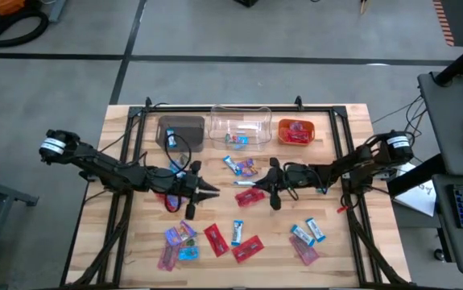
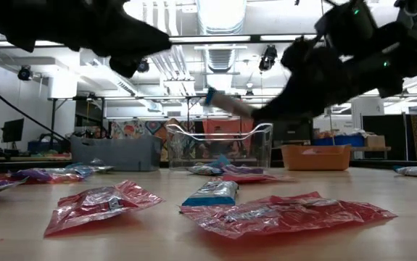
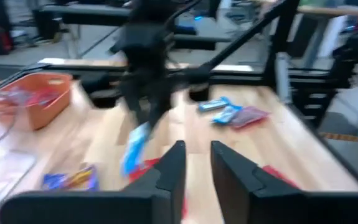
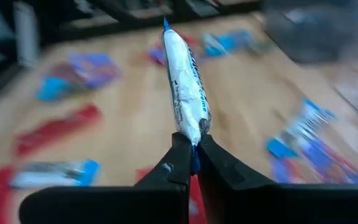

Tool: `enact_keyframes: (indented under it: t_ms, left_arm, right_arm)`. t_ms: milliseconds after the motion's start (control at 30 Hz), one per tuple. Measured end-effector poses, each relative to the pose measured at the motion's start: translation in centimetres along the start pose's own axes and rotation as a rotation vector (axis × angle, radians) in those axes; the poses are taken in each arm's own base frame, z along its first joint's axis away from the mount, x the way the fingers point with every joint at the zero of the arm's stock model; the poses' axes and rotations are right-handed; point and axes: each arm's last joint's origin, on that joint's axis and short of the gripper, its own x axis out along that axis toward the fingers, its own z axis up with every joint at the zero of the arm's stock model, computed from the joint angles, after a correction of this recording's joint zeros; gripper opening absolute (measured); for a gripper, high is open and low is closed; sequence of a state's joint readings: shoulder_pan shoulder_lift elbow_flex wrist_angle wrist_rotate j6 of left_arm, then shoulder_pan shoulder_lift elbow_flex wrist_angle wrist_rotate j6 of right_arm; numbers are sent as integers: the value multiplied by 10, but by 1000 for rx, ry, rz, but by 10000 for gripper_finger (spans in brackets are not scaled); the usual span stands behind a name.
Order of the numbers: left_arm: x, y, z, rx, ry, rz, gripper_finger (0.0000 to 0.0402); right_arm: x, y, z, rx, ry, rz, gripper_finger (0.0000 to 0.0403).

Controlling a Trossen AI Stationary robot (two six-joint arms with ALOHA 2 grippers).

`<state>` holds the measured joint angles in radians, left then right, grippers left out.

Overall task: Sort candy
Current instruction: Put the white candy into the black bin

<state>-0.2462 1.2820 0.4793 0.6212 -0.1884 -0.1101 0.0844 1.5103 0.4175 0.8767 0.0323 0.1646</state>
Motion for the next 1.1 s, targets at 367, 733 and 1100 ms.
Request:
enact_keyframes:
  t_ms: [367,733,1100]
  left_arm:
    - [20,-1,-6,25,-135,53,192]
    - [54,-9,-8,77,-207,19,184]
    - [54,-9,-4,101,-228,21,15]
  right_arm:
    - [7,23,26,-29,-269,166,12]
    - [28,28,39,-69,-287,214,12]
    - [28,28,38,-56,-283,211,35]
